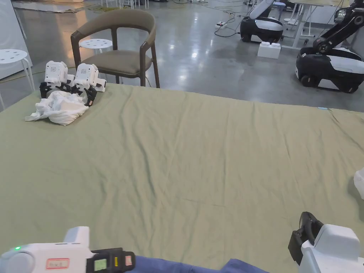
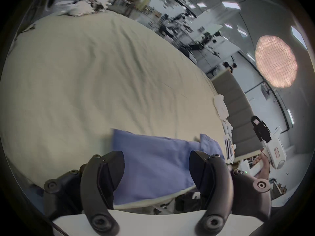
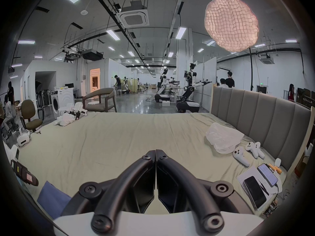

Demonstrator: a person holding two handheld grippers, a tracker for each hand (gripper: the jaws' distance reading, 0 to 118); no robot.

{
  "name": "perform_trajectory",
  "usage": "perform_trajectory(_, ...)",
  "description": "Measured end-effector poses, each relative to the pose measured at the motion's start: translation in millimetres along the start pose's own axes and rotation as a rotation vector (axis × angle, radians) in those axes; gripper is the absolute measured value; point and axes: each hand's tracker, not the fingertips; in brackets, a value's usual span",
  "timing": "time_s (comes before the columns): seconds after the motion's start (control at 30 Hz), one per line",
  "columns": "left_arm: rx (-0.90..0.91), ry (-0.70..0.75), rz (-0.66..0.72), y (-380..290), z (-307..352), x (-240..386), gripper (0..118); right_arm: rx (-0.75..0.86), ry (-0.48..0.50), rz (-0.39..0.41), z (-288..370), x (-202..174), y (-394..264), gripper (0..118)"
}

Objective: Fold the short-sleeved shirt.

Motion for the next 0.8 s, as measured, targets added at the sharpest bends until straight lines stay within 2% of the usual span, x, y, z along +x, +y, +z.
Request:
perform_trajectory(0.1,-0.001,-0.045,-0.008,3.8,7.3,-38.2,81,0.018,0.013,-0.001,-0.7,-3.8,3.9,0)
perform_trajectory(0.33,-0.157,-0.164,0.163,-12.2,-35.1,-94.6,80,0.021,0.040,0.006,-2.2,-15.3,6.9,0)
perform_trajectory(0.37,-0.155,-0.201,0.176,-17.2,-35.0,-95.9,80,0.020,0.042,0.006,-1.9,-16.1,7.0,0)
perform_trajectory(0.4,-0.076,-0.261,0.140,-17.3,-36.5,-95.6,80,0.019,0.043,0.006,-1.4,-16.9,7.0,0)
perform_trajectory(0.5,-0.085,-0.351,0.225,-18.0,-47.7,-100.3,77,0.016,0.045,0.006,-0.4,-18.9,6.9,0)
perform_trajectory(0.57,-0.105,-0.403,0.235,-21.7,-55.6,-98.4,60,0.008,0.050,-0.008,-0.5,-19.2,7.0,0)
perform_trajectory(0.63,-0.121,-0.382,0.223,-23.7,-64.7,-96.4,32,0.006,0.050,-0.010,-0.7,-20.2,7.3,0)
perform_trajectory(0.67,-0.135,-0.350,0.207,-26.8,-67.3,-90.2,24,0.006,0.048,-0.005,-0.3,-20.7,7.6,0)
perform_trajectory(0.8,-0.130,-0.366,0.209,-27.8,-69.1,-95.6,12,0.012,0.047,0.008,1.7,-21.8,9.3,0)
